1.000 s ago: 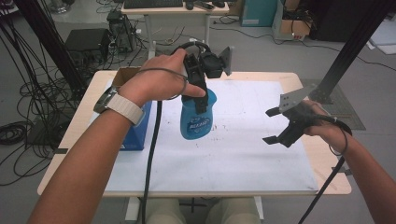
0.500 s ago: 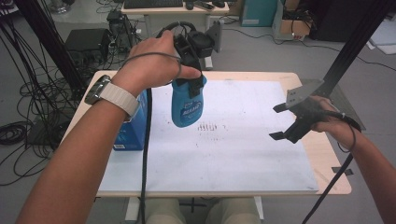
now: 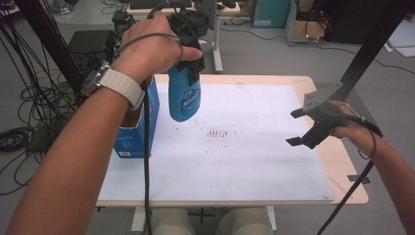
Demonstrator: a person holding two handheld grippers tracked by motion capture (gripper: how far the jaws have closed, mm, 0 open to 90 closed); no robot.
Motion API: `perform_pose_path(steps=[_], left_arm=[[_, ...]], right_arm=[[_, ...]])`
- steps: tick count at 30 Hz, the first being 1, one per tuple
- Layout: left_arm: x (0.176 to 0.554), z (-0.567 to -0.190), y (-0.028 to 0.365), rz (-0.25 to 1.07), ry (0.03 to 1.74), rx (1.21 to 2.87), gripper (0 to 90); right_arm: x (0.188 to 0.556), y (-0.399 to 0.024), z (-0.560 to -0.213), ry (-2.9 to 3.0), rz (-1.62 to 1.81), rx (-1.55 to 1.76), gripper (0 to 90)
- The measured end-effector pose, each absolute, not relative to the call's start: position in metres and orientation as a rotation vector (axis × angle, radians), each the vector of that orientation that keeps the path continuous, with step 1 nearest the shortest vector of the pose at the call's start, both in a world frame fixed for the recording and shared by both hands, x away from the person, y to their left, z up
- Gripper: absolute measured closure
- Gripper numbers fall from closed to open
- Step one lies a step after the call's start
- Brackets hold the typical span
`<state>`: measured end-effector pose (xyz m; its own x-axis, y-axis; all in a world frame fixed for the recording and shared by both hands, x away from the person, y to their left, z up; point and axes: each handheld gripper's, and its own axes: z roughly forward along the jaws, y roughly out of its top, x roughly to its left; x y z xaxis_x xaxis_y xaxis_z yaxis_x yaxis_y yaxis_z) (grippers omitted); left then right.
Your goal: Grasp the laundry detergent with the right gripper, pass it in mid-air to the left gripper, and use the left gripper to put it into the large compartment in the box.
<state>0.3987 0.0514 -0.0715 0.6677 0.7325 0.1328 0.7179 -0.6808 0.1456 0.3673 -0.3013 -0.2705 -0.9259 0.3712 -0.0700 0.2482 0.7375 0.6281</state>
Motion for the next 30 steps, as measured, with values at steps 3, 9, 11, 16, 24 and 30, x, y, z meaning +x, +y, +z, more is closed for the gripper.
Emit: perform_pose_path(steps=[3, 9, 11, 16, 24, 30], left_arm=[[0.401, -0.067, 0.059, 0.288, 1.274, 2.765, 37.5], [0.407, -0.057, 0.077, 0.314, 1.372, 2.7, 37.5], [0.408, -0.054, 0.08, 0.33, 1.434, 2.654, 37.5], [0.411, -0.046, 0.095, 0.339, 1.521, 2.594, 37.5], [0.418, -0.042, 0.12, 0.353, 1.667, 2.515, 37.5], [0.423, -0.042, 0.139, 0.382, 1.784, 2.432, 37.5]], right_arm=[[0.368, -0.303, -0.271, 2.749, 0.949, 0.503, 3.5], [0.369, -0.305, -0.271, 2.741, 0.953, 0.505, 3.6], [0.37, -0.305, -0.271, 2.74, 0.95, 0.506, 3.6], [0.371, -0.305, -0.27, 2.741, 0.95, 0.513, 3.6], [0.371, -0.308, -0.271, 2.747, 0.935, 0.518, 3.7], [0.371, -0.31, -0.274, 2.738, 0.949, 0.543, 3.6]])
